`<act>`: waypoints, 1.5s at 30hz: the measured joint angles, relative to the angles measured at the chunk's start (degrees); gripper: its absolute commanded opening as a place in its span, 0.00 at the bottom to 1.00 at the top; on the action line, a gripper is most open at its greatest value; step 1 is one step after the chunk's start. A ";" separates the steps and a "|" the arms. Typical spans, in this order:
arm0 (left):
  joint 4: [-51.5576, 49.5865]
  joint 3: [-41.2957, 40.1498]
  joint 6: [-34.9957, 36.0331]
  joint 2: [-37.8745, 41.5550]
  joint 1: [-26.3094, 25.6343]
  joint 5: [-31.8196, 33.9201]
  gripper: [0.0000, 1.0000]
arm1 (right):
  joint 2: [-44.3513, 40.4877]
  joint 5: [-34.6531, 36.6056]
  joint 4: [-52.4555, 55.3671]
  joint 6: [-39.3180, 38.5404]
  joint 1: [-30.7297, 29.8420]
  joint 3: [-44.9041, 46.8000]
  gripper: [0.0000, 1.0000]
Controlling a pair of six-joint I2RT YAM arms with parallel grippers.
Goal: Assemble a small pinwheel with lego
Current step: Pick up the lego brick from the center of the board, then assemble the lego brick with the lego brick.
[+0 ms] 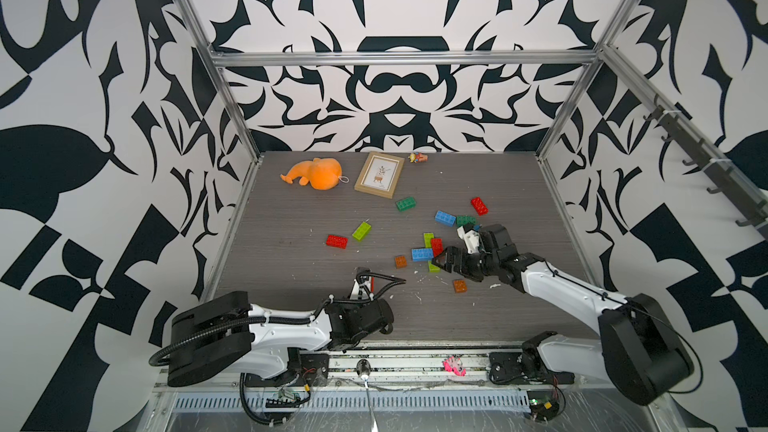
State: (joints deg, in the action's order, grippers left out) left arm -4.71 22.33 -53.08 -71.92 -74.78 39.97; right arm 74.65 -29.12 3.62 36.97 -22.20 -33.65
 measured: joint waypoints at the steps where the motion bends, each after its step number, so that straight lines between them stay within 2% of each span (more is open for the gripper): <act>1: -0.31 0.96 0.04 0.66 -1.11 -0.26 0.22 | 1.51 0.07 -0.31 0.00 0.00 -1.18 0.99; 5: 0.17 5.90 0.26 0.57 -5.11 -1.40 0.22 | 7.96 0.00 -2.10 0.15 0.02 -5.62 1.00; 8: 2.43 10.56 0.61 -3.50 -6.73 -3.15 0.21 | 11.89 -0.04 -3.23 0.37 0.02 -8.07 1.00; 13: 5.84 17.51 1.01 -13.94 -6.99 -6.05 0.20 | 14.36 -0.79 -4.94 0.59 0.04 -8.76 1.00; 20: 5.81 25.18 0.61 -24.35 -6.51 -4.79 0.19 | 15.82 -3.74 -8.68 1.88 0.04 -7.96 0.99; 27: 6.60 25.66 1.31 -26.40 -2.97 -4.81 0.19 | 16.00 -4.22 -10.51 1.92 0.04 -5.97 0.99; 35: 8.02 25.66 4.31 -26.47 0.11 -5.33 0.19 | 9.66 0.02 -5.99 -0.61 0.04 -5.16 0.97; 45: 8.57 27.96 6.64 -28.09 2.45 -5.97 0.19 | 8.74 0.44 -2.49 -2.29 0.04 -5.16 0.93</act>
State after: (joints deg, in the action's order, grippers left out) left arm 3.86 50.28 -46.44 -100.01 -72.34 34.00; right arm 83.40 -28.69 1.13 34.68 -22.15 -38.81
